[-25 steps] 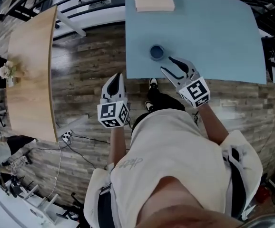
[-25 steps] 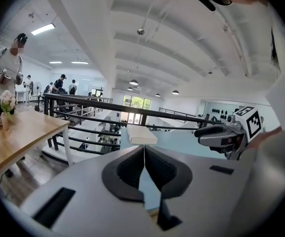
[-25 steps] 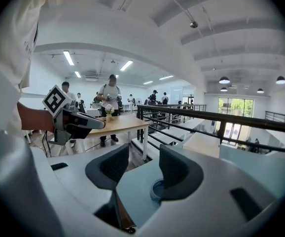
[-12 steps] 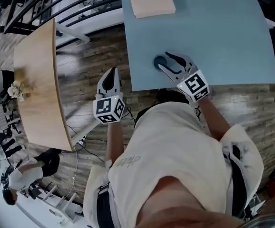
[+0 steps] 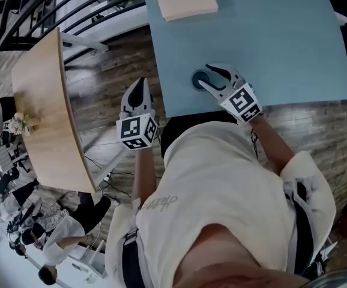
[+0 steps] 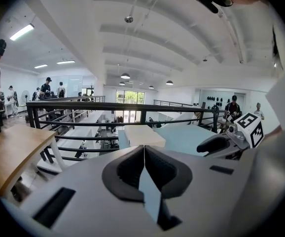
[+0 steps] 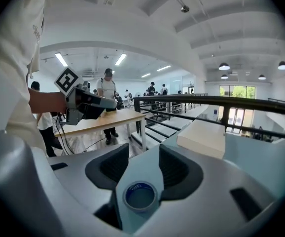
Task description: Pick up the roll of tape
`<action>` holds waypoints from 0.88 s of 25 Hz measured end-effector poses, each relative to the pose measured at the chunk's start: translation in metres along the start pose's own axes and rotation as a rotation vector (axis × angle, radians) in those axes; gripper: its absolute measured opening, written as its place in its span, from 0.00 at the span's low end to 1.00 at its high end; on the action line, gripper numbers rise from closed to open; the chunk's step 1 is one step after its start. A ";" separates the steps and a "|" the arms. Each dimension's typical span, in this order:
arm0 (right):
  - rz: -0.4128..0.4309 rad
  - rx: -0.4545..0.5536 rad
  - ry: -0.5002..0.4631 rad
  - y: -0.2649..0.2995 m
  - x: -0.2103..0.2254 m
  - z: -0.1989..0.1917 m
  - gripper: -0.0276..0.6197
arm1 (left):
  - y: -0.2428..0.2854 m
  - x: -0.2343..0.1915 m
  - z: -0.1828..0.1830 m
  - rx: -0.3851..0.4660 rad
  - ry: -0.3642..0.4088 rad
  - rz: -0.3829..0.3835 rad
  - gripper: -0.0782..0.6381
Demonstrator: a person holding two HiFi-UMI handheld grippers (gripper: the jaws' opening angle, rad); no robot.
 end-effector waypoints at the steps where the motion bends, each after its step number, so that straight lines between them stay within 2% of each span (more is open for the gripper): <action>1: 0.010 -0.015 0.013 0.003 -0.002 -0.005 0.35 | 0.002 0.000 -0.001 -0.004 0.002 -0.009 0.14; 4: 0.024 -0.072 0.027 0.013 -0.009 -0.021 0.35 | 0.008 0.000 -0.003 -0.012 0.006 -0.038 0.14; 11: -0.017 -0.245 0.087 0.038 -0.019 -0.086 0.35 | 0.013 -0.013 -0.014 -0.028 -0.016 -0.094 0.14; 15: -0.011 -0.365 0.070 0.050 -0.025 -0.116 0.34 | 0.021 -0.021 -0.016 -0.016 -0.031 -0.115 0.14; 22: 0.011 -0.502 0.017 0.066 -0.035 -0.152 0.31 | 0.028 -0.033 -0.038 -0.046 -0.031 -0.120 0.14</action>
Point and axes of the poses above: the fingertips, and each gripper's own axes: y forward along the fingers, x to its right, z out of its top, the point moved 1 cm from there along -y, backward along the fingers, and after that the axes turned 6 degrees about y, right-handed, at the moved point
